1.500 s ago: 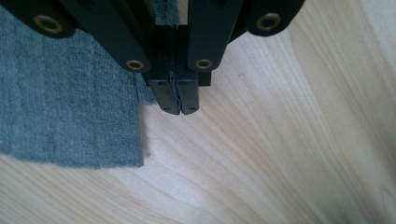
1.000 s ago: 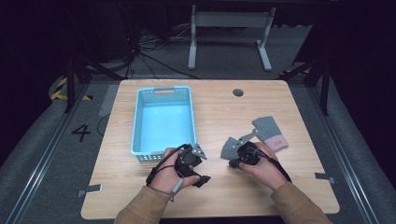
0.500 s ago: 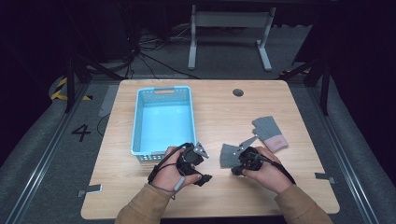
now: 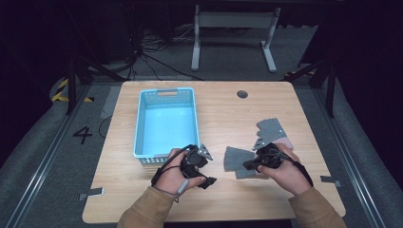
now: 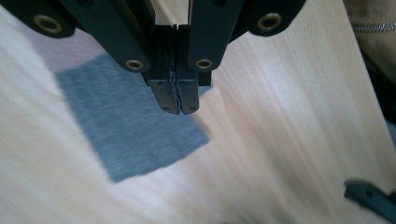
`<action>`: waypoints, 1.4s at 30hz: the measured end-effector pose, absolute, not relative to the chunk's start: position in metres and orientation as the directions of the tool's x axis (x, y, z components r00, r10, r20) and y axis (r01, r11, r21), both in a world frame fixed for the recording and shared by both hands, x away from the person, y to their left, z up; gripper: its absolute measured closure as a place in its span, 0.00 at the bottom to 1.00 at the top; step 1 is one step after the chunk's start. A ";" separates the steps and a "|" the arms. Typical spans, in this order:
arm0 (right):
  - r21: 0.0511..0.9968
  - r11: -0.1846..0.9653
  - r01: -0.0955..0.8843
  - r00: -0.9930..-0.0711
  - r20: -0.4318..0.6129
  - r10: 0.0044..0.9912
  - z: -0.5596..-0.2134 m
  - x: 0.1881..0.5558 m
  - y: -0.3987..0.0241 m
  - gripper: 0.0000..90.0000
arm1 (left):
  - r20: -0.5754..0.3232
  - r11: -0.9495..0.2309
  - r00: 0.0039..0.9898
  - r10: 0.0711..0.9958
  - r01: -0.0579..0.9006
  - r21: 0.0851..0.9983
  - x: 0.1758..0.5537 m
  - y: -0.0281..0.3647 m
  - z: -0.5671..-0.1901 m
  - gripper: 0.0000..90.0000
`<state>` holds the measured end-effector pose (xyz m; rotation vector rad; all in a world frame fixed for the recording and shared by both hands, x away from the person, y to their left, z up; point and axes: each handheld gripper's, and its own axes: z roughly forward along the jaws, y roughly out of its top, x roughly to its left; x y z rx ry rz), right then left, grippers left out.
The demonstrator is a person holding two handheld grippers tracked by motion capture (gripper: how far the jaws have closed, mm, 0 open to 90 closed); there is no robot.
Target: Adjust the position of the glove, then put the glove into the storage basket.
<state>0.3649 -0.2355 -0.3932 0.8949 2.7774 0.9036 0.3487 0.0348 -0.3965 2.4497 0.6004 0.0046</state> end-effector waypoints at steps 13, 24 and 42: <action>0.702 0.476 0.530 -0.714 0.067 0.697 -0.370 0.371 -0.281 1.00 | -0.139 -0.707 0.895 0.423 0.422 0.567 0.349 0.033 -0.398 0.36; 0.707 0.356 0.611 -0.560 0.069 0.826 -0.388 0.396 -0.332 1.00 | -0.142 -0.691 0.882 0.449 0.444 0.570 0.349 0.037 -0.402 0.35; 0.721 0.283 0.632 -0.438 0.031 0.899 -0.428 0.424 -0.358 0.75 | -0.140 -0.691 0.874 0.466 0.458 0.560 0.348 0.044 -0.406 0.34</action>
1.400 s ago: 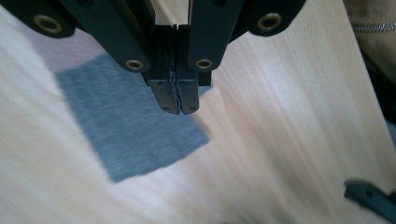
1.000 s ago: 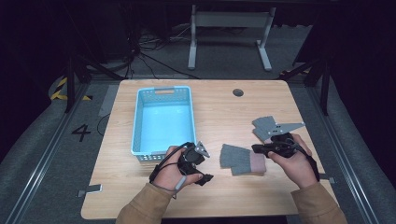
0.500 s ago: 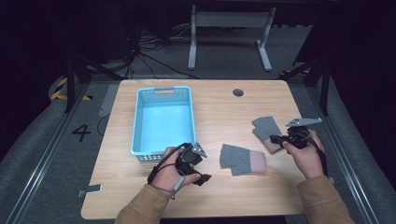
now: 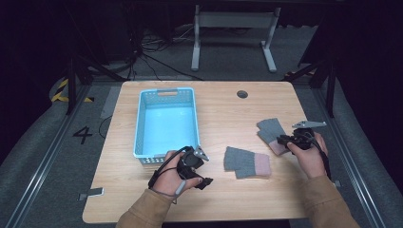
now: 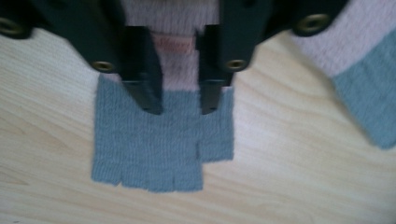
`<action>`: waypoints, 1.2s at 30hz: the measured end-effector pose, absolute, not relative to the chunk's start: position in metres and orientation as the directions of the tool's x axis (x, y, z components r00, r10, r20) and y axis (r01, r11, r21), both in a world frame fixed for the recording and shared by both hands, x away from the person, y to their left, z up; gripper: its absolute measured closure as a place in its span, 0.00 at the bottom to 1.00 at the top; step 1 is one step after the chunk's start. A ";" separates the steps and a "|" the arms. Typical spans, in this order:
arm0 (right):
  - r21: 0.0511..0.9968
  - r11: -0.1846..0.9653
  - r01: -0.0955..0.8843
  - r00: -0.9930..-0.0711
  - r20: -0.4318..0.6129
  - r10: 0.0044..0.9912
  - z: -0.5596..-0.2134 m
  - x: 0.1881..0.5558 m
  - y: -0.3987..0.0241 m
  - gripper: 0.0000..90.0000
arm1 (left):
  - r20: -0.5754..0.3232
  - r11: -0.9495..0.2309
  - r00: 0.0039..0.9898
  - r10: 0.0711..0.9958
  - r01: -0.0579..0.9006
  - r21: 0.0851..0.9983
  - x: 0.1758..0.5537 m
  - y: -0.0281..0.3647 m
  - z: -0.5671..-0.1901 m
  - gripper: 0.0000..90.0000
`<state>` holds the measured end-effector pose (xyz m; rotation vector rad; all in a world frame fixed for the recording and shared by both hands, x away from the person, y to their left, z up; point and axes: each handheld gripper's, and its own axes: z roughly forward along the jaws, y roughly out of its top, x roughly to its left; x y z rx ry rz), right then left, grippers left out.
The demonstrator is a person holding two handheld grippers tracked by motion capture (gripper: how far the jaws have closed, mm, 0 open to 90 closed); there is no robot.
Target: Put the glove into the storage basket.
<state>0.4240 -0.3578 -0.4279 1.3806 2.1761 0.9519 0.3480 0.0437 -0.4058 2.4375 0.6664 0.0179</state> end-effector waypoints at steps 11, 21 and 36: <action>0.718 0.270 0.642 -0.382 -0.006 0.924 -0.442 0.441 -0.357 0.53 | -0.146 -0.690 0.868 0.475 0.470 0.551 0.349 0.044 -0.410 0.34; 0.709 0.273 0.650 -0.370 -0.018 0.929 -0.448 0.445 -0.353 0.47 | -0.144 -0.688 0.866 0.479 0.472 0.552 0.348 0.045 -0.410 0.34; 0.674 0.274 0.686 -0.365 -0.007 0.931 -0.447 0.444 -0.350 0.65 | -0.145 -0.690 0.867 0.477 0.471 0.549 0.347 0.044 -0.410 0.34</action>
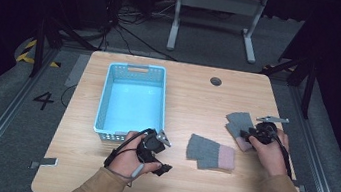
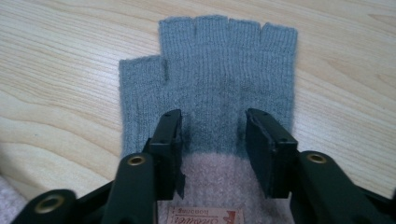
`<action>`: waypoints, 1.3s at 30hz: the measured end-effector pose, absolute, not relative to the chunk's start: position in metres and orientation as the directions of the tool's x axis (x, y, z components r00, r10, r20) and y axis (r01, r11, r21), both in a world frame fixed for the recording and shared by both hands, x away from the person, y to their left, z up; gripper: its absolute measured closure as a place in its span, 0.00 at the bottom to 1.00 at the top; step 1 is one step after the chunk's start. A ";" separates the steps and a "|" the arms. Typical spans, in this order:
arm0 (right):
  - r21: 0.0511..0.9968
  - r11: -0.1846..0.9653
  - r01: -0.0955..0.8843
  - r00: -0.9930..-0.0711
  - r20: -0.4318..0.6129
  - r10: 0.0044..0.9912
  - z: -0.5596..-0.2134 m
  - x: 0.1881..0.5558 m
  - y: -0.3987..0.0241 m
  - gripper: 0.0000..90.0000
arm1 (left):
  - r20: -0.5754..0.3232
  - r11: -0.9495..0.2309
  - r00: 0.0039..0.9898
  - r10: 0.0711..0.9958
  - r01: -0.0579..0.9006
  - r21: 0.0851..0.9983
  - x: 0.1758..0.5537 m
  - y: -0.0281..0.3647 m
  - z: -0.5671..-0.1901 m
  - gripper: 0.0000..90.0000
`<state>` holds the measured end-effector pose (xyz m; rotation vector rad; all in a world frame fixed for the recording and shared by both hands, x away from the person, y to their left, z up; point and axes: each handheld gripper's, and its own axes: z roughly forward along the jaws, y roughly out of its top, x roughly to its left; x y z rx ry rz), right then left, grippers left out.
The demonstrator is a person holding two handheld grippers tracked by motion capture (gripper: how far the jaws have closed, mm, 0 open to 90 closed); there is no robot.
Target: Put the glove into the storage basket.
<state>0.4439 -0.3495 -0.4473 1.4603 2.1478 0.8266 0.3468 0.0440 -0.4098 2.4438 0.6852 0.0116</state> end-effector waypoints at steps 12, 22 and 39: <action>0.650 0.300 0.698 -0.379 -0.020 0.925 -0.442 0.441 -0.352 0.87 | -0.148 -0.691 0.868 0.475 0.472 0.548 0.347 0.044 -0.411 0.34; 0.682 0.295 0.669 -0.380 -0.028 0.925 -0.427 0.435 -0.353 0.90 | -0.150 -0.689 0.869 0.472 0.470 0.552 0.348 0.043 -0.410 0.34; 0.734 0.316 0.602 -0.486 0.022 0.874 -0.395 0.415 -0.337 0.91 | -0.152 -0.694 0.876 0.458 0.459 0.554 0.350 0.039 -0.409 0.34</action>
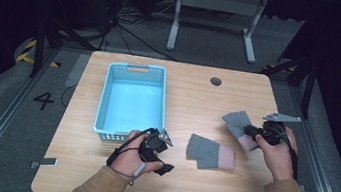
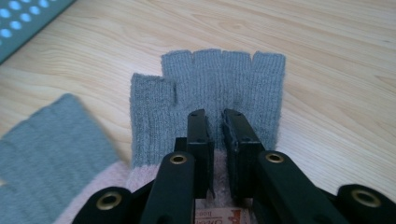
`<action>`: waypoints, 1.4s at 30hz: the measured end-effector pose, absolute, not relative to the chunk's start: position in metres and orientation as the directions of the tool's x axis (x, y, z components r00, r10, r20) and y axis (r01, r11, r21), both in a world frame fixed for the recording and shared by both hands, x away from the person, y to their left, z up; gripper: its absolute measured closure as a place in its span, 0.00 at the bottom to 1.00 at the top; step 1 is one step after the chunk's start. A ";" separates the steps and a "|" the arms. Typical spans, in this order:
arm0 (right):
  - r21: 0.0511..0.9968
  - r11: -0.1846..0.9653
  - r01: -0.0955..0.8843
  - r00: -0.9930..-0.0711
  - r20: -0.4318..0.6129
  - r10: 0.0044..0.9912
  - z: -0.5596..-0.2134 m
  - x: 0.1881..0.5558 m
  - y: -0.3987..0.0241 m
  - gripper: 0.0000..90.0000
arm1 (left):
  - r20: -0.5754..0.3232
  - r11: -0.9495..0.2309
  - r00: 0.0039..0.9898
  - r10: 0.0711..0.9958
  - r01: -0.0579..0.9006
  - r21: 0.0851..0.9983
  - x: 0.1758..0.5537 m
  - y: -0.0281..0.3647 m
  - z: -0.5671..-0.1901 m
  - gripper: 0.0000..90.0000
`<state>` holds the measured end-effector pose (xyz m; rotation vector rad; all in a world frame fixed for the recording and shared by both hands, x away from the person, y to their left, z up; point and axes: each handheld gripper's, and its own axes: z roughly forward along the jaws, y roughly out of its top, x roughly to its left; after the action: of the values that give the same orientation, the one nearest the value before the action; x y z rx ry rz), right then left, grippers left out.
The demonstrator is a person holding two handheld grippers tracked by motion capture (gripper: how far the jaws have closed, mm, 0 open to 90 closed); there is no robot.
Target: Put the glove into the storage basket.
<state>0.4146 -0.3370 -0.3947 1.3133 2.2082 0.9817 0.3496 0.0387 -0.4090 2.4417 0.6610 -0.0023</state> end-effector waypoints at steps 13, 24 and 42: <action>0.749 0.401 0.528 -0.649 0.051 0.759 -0.379 0.398 -0.311 0.91 | -0.155 -0.678 0.885 0.438 0.439 0.589 0.350 0.037 -0.407 0.32; 0.742 0.468 0.480 -0.722 0.031 0.691 -0.375 0.386 -0.299 0.91 | -0.165 -0.658 0.892 0.421 0.425 0.621 0.353 0.032 -0.404 0.29; 0.724 0.557 0.407 -0.822 0.024 0.569 -0.385 0.375 -0.284 0.91 | -0.129 -0.645 0.881 0.455 0.426 0.634 0.356 0.020 -0.404 0.45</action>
<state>0.3752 -0.2841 -0.3854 0.8202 2.5788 1.1158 0.3558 0.0204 -0.4038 2.3550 0.6315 0.0545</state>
